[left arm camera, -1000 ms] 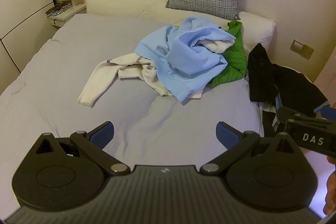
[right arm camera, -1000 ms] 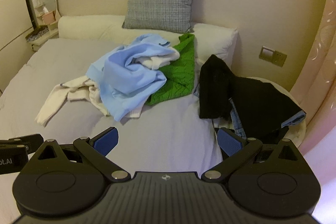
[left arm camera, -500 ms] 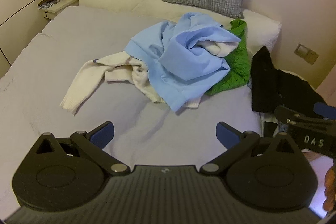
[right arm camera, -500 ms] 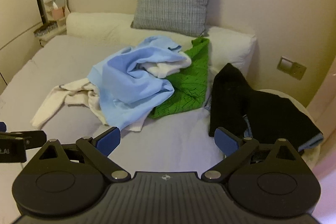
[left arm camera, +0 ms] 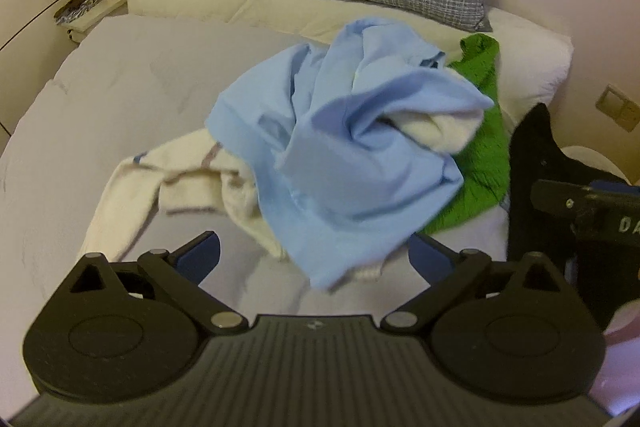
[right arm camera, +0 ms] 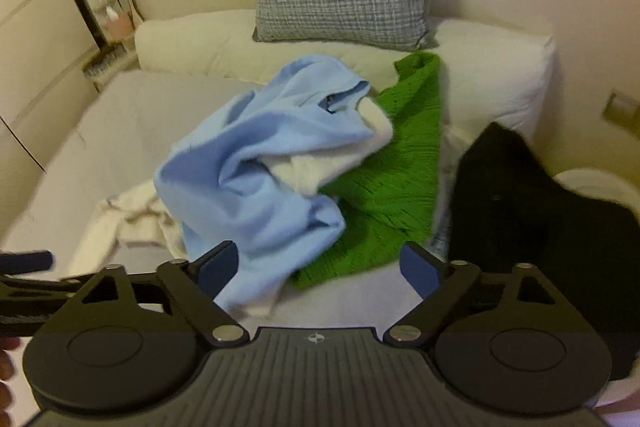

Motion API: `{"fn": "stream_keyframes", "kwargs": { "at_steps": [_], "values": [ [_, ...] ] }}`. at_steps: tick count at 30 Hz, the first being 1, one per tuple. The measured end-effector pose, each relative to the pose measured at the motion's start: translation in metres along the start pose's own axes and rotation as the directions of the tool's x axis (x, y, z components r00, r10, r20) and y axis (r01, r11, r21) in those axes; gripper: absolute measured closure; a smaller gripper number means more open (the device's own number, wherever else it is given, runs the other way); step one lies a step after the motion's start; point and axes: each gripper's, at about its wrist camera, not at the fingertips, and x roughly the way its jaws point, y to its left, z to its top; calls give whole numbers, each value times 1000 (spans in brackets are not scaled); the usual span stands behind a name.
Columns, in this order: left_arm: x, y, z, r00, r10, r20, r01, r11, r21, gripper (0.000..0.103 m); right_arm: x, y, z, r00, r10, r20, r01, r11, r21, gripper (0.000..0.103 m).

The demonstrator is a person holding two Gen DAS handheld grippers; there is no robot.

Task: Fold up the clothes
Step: 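Grasp the light blue sweatshirt with the right gripper while the left gripper grasps it too, then lift the blue sweatshirt with both grippers and lay it flat on the bed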

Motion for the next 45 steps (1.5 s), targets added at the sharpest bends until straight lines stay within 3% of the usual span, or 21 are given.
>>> {"fn": "stream_keyframes", "kwargs": {
  "at_steps": [3, 5, 9, 13, 18, 20, 22, 24, 26, 28, 30, 31, 32, 33, 34, 35, 40, 43, 45],
  "values": [
    [19, -5, 18, 1000, -11, 3, 11, 1000, 13, 6, 18, -18, 19, 995, 99, -5, -98, 989, 111, 37],
    [30, -9, 28, 1000, -20, 14, 20, 999, 31, 6, 32, -31, 29, 987, 159, 3, -156, 966, 204, 38],
    [57, -19, 46, 999, -42, 30, 39, 996, 85, 10, 60, -59, 46, 956, 283, 72, -285, 849, 445, 45],
    [87, -24, 62, 998, -51, 25, 48, 992, 121, 20, 95, -81, 56, 948, 308, 77, -293, 752, 590, 48],
    [120, -26, 72, 998, -62, 19, 58, 986, 159, 21, 134, -97, 56, 957, 285, 51, -245, 703, 667, 48],
    [132, -26, 75, 998, -57, 13, 53, 983, 175, 29, 143, -99, 56, 956, 288, 56, -247, 689, 681, 52],
    [143, -25, 78, 999, -47, 2, 46, 981, 189, 58, 151, -100, 58, 956, 287, 54, -244, 683, 688, 62],
    [149, -21, 82, 999, -45, 3, 43, 981, 189, 68, 157, -101, 60, 956, 290, 52, -243, 677, 695, 63],
    [148, -17, 83, 998, -64, 21, 58, 979, 197, 63, 163, -101, 62, 954, 296, 47, -244, 673, 698, 64],
    [152, -18, 80, 998, -59, 28, 50, 971, 233, 32, 168, -102, 65, 954, 299, 40, -240, 671, 701, 64],
    [162, -22, 75, 999, -43, 20, 36, 961, 273, 35, 175, -102, 65, 954, 297, 35, -234, 669, 705, 64],
    [167, -23, 73, 999, -46, 9, 41, 958, 284, 56, 177, -101, 65, 954, 298, 37, -236, 668, 706, 67],
    [170, -24, 71, 998, -64, -6, 63, 959, 277, 68, 179, -101, 65, 953, 300, 38, -238, 666, 707, 72],
    [171, -24, 70, 996, -86, -20, 88, 961, 264, 85, 179, -99, 66, 952, 301, 49, -248, 670, 700, 86],
    [170, -23, 69, 995, -94, -18, 95, 962, 257, 96, 176, -97, 68, 951, 302, 63, -261, 676, 689, 93],
    [167, -24, 67, 997, -79, 0, 76, 963, 259, 99, 174, -94, 70, 950, 303, 78, -273, 682, 678, 93],
    [122, -1, 63, 992, -71, 100, 53, 983, 177, 99, 144, -61, 94, 930, 312, 193, -367, 760, 537, 95],
    [86, 15, 60, 984, -45, 172, 22, 991, 129, 99, 117, -24, 110, 897, 357, 259, -436, 805, 401, 96],
    [56, 28, 54, 975, -7, 221, -15, 995, 95, 99, 99, 6, 119, 868, 408, 284, -486, 814, 318, 96]
  ]
}}
